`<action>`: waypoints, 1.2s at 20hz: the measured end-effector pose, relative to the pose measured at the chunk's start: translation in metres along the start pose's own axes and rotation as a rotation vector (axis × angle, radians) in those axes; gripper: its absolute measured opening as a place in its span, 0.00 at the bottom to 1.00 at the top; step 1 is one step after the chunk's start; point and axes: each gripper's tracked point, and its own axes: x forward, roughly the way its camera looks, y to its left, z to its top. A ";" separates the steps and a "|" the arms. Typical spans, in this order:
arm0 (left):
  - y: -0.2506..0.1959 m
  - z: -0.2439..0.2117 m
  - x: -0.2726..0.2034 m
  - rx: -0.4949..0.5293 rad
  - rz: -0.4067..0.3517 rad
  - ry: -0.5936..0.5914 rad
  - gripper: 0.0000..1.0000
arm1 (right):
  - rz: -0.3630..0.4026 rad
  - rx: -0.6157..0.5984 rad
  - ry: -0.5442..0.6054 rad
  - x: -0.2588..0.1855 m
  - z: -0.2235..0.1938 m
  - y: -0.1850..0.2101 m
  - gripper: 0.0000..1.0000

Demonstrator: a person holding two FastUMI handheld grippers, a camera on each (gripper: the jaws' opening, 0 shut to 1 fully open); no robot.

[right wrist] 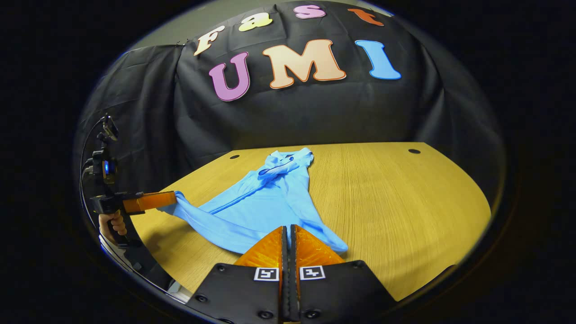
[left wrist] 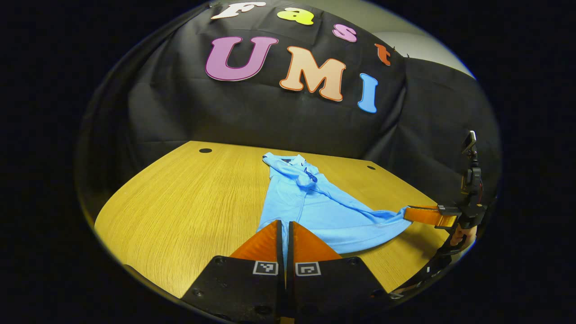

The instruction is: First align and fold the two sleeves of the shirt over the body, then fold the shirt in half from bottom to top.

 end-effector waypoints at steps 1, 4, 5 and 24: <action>0.004 0.005 0.006 -0.007 0.007 -0.004 0.00 | -0.001 -0.006 -0.003 0.007 0.008 -0.001 0.02; 0.012 0.024 0.026 -0.039 0.017 -0.025 0.00 | -0.017 -0.019 -0.027 0.029 0.038 -0.008 0.02; 0.014 0.033 0.032 -0.042 0.019 -0.035 0.00 | -0.019 -0.011 -0.028 0.038 0.045 -0.011 0.02; 0.075 0.128 0.219 -0.088 0.158 -0.125 0.00 | -0.185 0.291 -0.145 0.218 0.149 -0.067 0.02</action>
